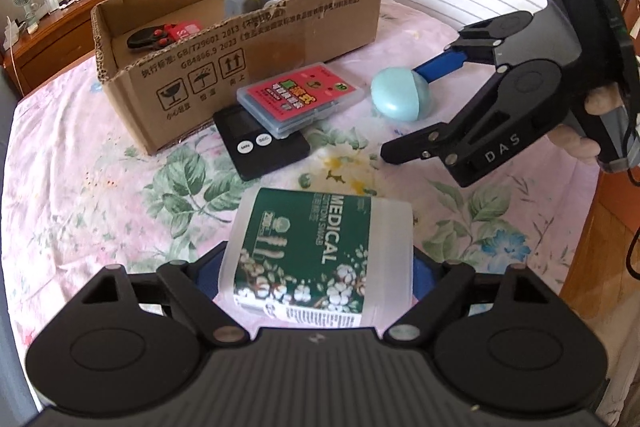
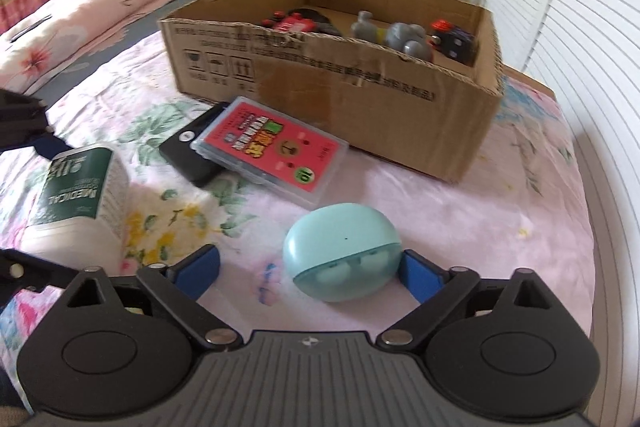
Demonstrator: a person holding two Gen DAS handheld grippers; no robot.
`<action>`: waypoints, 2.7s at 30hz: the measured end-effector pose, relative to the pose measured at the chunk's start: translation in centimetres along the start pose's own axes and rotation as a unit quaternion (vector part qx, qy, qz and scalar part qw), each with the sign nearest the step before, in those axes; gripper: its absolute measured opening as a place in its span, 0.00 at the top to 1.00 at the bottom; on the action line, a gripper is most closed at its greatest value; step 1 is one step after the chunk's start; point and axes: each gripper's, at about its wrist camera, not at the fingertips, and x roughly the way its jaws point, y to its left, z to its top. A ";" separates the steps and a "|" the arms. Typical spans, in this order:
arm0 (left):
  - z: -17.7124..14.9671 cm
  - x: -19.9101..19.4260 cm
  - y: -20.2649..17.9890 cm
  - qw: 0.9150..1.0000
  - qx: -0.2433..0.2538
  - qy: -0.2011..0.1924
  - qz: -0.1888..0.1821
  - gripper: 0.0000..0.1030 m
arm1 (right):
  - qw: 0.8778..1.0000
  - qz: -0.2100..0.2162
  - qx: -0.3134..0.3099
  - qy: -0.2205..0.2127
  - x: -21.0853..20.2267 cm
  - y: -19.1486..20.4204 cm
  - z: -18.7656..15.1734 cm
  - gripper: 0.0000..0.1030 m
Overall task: Organize rigid objects
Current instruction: 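Grasp the white swab pack with the left tool while the right tool grasps the mint-green case, then lower the swab pack and green case into the box and release both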
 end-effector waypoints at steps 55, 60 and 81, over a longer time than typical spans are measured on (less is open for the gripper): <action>8.0 -5.7 3.1 0.995 -0.003 -0.076 0.061 0.19 | 0.995 -0.054 -0.039 -0.074 -6.3 -1.6 7.2 0.37; 10.8 -5.4 4.9 0.993 -0.012 -0.087 0.076 0.19 | 0.994 -0.066 -0.013 -0.091 -5.8 -3.6 10.4 0.37; 21.3 1.5 10.0 0.992 -0.056 -0.073 0.091 0.19 | 0.991 -0.070 0.066 -0.096 -2.2 -6.5 11.4 0.00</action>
